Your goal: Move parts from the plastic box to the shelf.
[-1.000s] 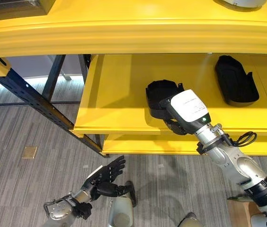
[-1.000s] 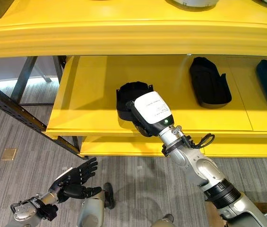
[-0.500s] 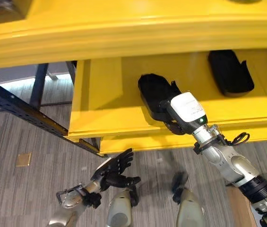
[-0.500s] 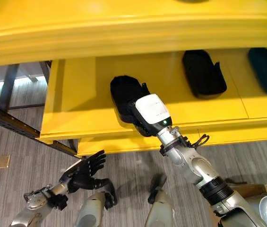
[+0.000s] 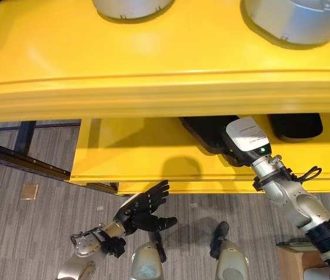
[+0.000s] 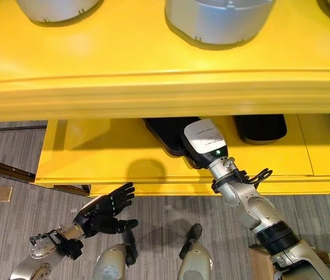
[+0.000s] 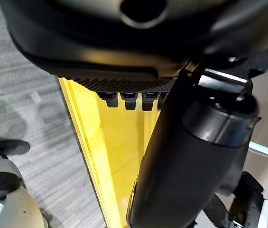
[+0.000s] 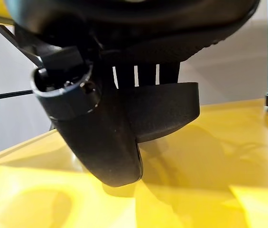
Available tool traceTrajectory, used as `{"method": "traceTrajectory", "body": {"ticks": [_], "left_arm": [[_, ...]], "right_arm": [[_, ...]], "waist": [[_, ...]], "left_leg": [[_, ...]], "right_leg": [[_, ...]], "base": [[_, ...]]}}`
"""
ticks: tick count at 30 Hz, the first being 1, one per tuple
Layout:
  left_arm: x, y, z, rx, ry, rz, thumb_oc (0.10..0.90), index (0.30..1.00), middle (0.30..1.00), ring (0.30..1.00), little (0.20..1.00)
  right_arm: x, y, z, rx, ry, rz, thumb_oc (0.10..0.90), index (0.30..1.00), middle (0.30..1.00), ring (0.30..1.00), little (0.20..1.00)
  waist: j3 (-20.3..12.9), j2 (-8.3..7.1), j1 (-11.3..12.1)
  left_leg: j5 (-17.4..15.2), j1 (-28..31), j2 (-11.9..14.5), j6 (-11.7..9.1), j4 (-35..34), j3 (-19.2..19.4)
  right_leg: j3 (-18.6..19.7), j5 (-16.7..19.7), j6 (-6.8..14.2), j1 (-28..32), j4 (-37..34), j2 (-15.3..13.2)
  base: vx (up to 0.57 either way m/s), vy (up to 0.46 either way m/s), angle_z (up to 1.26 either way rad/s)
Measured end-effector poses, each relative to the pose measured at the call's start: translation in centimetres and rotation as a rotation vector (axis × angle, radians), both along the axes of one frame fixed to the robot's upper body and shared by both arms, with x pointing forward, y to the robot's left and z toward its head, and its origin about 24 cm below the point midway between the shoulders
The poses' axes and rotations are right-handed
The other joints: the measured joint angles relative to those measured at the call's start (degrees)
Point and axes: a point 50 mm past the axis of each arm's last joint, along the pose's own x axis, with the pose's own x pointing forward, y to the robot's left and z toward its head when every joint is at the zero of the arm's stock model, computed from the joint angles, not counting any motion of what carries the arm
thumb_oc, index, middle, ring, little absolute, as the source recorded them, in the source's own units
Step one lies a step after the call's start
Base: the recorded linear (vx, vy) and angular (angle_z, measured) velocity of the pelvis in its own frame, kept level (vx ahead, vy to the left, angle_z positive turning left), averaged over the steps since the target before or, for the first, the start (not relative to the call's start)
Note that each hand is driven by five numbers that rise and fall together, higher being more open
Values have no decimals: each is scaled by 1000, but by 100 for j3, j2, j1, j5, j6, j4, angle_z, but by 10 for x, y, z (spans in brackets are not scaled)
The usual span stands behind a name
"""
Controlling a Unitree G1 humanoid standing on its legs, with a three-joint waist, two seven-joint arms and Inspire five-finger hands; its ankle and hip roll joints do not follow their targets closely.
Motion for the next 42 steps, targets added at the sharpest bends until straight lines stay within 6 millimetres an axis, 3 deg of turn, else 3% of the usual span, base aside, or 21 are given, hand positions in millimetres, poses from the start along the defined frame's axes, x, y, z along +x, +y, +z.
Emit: {"method": "traceTrajectory", "body": {"ticks": [9, 12, 19, 23, 30, 34, 35, 36, 38, 39, 40, 41, 42], "left_arm": [[4, 6, 4, 27, 13, 1, 900, 1000, 1000, 1000, 1000], [8, 4, 5, 47, 21, -27, 900, 1000, 1000, 1000, 1000], [8, -1, 4, 48, 29, -44, 900, 1000, 1000, 1000, 1000], [7, 0, 4, 47, 33, -32, 900, 1000, 1000, 1000, 1000], [13, -3, 10, 45, 0, -13, 900, 1000, 1000, 1000, 1000], [13, -7, 16, -1, -1, 8, 900, 1000, 1000, 1000, 1000], [14, -7, 19, -4, -6, 8, 900, 1000, 1000, 1000, 1000], [15, -6, 23, -22, -24, 25, 900, 1000, 1000, 1000, 1000], [14, -7, 17, -48, -10, 60, 900, 1000, 1000, 1000, 1000], [12, -11, 11, -57, 17, 55, 900, 1000, 1000, 1000, 1000], [11, -17, 8, -62, 26, 32, 900, 1000, 1000, 1000, 1000], [12, -24, 9, -73, 19, 6, 900, 1000, 1000, 1000, 1000], [11, -30, 8, -77, 25, -20, 900, 1000, 1000, 1000, 1000]], "right_arm": [[13, -3, 9, 6, -25, -66, 400, 300, 300, 300, 300], [19, -4, 18, 8, -42, -101, 400, 300, 300, 300, 300], [25, -4, 10, 94, 3, -179, 400, 300, 300, 300, 300], [27, 4, 0, 132, 39, -187, 400, 300, 300, 300, 300], [28, 12, -7, 176, 67, -200, 400, 300, 300, 300, 300], [28, 9, -10, 199, 91, -229, 400, 300, 300, 300, 300], [28, 9, -10, 200, 93, -232, 400, 300, 300, 300, 300], [30, 13, -9, 209, 99, -228, 400, 300, 300, 300, 300], [36, 26, 2, 214, 102, -188, 400, 300, 300, 300, 300], [38, 32, 8, 232, 103, -177, 400, 300, 300, 300, 300], [38, 31, 9, 237, 107, -187, 400, 300, 300, 300, 300], [40, 27, 12, 241, 110, -201, 400, 300, 300, 300, 300], [41, 22, 16, 237, 101, -215, 400, 300, 300, 300, 300]], "waist": [[10, 67, -18], [34, 137, -140], [112, 241, -160], [126, 272, -174], [123, 282, -173], [116, 297, -173], [117, 298, -172], [117, 283, -125], [90, 244, -22], [60, 209, -17], [-14, 176, -7], [-35, 154, -29], [-35, 126, -24]], "left_leg": [[-105, -304, -152, 173, 160, -81], [-140, -637, -80, 282, 315, 229], [-252, -817, -45, 383, 753, 196], [-244, -768, -26, 369, 762, 200], [-194, -700, 35, 256, 808, 172], [-134, -597, 38, 163, 871, 97], [-139, -640, 117, 150, 1007, 51], [-287, -755, 406, 74, 1340, 8], [-521, -843, 726, 16, 1636, 175], [-574, -872, 972, -37, 1621, 43], [-518, -819, 1147, -106, 1391, -80], [-192, -771, 1392, -237, 1154, -368], [-168, -624, 1441, -262, 855, -358]], "right_leg": [[-199, -162, 164, -118, 317, -342], [-259, -188, 159, -481, 578, -564], [-227, -217, 170, -568, 862, -713], [-231, -366, 214, -557, 964, -703], [-217, -590, 107, -631, 1357, -743], [-208, -978, 74, -640, 1853, -850], [-192, -1145, 101, -665, 1995, -843], [-53, -1368, -40, -800, 2237, -835], [164, -1380, -227, -1133, 2423, -721], [276, -1375, -276, -1277, 2500, -643], [441, -1447, -327, -1494, 2598, -568], [657, -1455, -310, -1704, 2738, -518], [735, -1488, -313, -1945, 2955, -618]], "base": [[-62, 14, 18], [-73, 32, 27], [13, -75, 7], [79, -65, -1], [32, -139, 1], [68, -228, 12], [18, 84, 14], [-3, 232, -13], [9, 353, -64], [-10, 429, -73], [-19, 376, -59], [-49, 405, -57], [-4, 251, -43]]}}
